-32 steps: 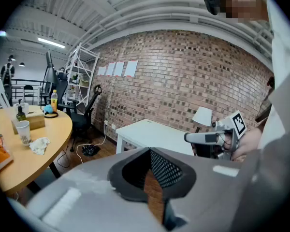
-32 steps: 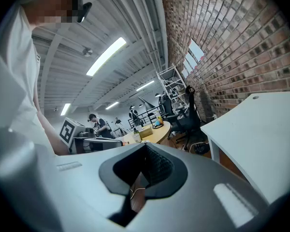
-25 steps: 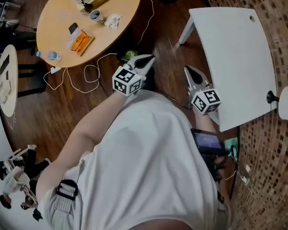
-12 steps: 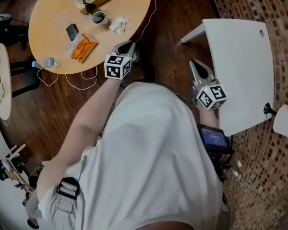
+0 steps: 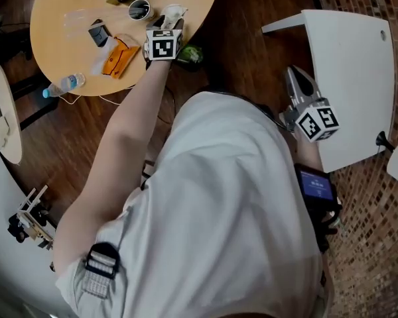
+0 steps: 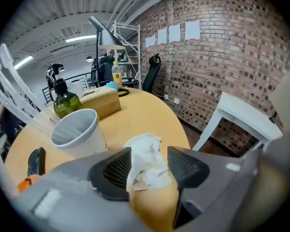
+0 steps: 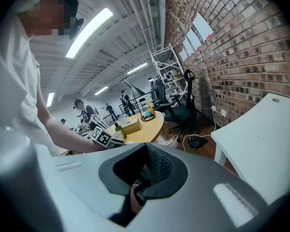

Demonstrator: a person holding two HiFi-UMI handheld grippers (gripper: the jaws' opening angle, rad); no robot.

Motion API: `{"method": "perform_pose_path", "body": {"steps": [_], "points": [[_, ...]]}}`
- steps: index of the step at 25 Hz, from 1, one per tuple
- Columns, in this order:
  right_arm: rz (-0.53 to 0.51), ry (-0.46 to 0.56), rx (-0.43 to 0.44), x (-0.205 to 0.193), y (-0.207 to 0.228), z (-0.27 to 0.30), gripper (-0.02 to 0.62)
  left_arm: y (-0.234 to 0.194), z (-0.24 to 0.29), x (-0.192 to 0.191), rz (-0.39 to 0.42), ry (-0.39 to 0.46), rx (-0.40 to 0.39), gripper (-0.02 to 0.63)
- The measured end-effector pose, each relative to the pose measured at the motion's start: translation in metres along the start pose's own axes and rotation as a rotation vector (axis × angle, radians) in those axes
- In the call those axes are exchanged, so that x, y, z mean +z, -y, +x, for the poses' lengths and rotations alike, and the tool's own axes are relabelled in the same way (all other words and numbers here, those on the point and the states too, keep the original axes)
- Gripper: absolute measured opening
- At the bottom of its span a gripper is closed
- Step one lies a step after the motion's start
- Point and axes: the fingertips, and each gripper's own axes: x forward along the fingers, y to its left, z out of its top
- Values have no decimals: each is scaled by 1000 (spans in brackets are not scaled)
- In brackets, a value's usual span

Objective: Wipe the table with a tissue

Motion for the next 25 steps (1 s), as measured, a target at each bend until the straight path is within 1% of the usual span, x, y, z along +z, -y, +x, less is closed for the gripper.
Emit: {"method": "perform_pose_path", "body": {"steps": [2, 6, 9, 11, 14, 15, 17, 19, 21, 22, 23, 25], "points": [[17, -4, -22, 1, 5, -3, 8, -3, 12, -3, -16, -26, 12, 258], [43, -2, -63, -2, 13, -7, 8, -9, 31, -16, -54, -85, 40, 256], [54, 5, -87, -3, 18, -13, 8, -11, 33, -17, -80, -82, 61, 219], [67, 15, -100, -2, 22, -15, 8, -10, 32, -17, -72, -85, 65, 161], [77, 29, -109, 1, 26, -15, 8, -11, 28, -20, -54, -125, 70, 128], [79, 35, -110, 3, 26, -14, 8, -5, 25, -16, -56, -116, 47, 124], [83, 47, -111, 6, 27, -14, 8, 14, 18, -1, -78, -59, -43, 121], [92, 54, -112, 9, 28, -13, 8, 41, 9, 12, -133, 8, -174, 121], [99, 60, -113, 9, 29, -13, 8, 71, -3, 24, -214, 69, -330, 121], [103, 64, -115, 9, 30, -13, 8, 87, -9, 28, -245, 88, -396, 121], [108, 68, -119, 8, 30, -13, 8, 101, -14, 31, -259, 94, -446, 121], [120, 79, -133, 6, 33, -16, 8, 127, -22, 31, -252, 82, -502, 123]]}}
